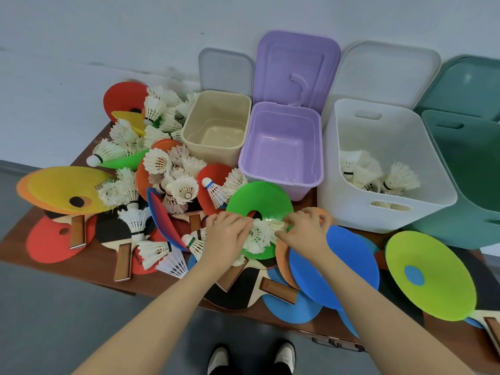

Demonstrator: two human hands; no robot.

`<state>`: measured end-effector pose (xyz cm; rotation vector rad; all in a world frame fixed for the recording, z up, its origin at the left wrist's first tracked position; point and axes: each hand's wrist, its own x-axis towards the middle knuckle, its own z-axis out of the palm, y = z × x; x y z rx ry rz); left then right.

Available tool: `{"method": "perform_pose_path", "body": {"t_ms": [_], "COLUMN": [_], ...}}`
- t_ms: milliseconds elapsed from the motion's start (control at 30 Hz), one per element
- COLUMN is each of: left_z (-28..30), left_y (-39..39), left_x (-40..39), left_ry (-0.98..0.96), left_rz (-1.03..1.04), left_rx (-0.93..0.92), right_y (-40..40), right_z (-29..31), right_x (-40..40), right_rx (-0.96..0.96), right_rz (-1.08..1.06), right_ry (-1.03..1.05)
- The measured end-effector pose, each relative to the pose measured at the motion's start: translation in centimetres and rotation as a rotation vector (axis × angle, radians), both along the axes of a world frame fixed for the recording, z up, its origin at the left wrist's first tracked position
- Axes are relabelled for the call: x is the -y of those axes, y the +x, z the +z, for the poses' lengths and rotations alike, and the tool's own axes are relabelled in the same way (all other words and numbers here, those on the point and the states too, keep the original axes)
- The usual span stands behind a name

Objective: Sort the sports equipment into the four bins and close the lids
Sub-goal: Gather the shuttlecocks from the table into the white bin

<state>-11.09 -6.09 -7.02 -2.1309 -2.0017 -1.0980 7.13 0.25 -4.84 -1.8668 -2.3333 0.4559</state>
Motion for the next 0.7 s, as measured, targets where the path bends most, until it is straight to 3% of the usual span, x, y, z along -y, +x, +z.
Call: {"method": "perform_pose_path", "body": {"t_ms": [400, 700], "left_z": [0.8, 7.9], "left_y": [-2.3, -0.1], "left_x": [-0.5, -4.5], "left_ry": [0.114, 0.221], "left_rz": [0.083, -0.014], "left_rx": [-0.067, 0.051], "right_y": [-1.4, 1.6], "right_z": [-0.6, 6.2], "right_x": [1.9, 0.3], "right_rx": [-0.339, -0.622], "right_rz": [-0.131, -0.056], "right_ry": [0.241, 0.520]}}
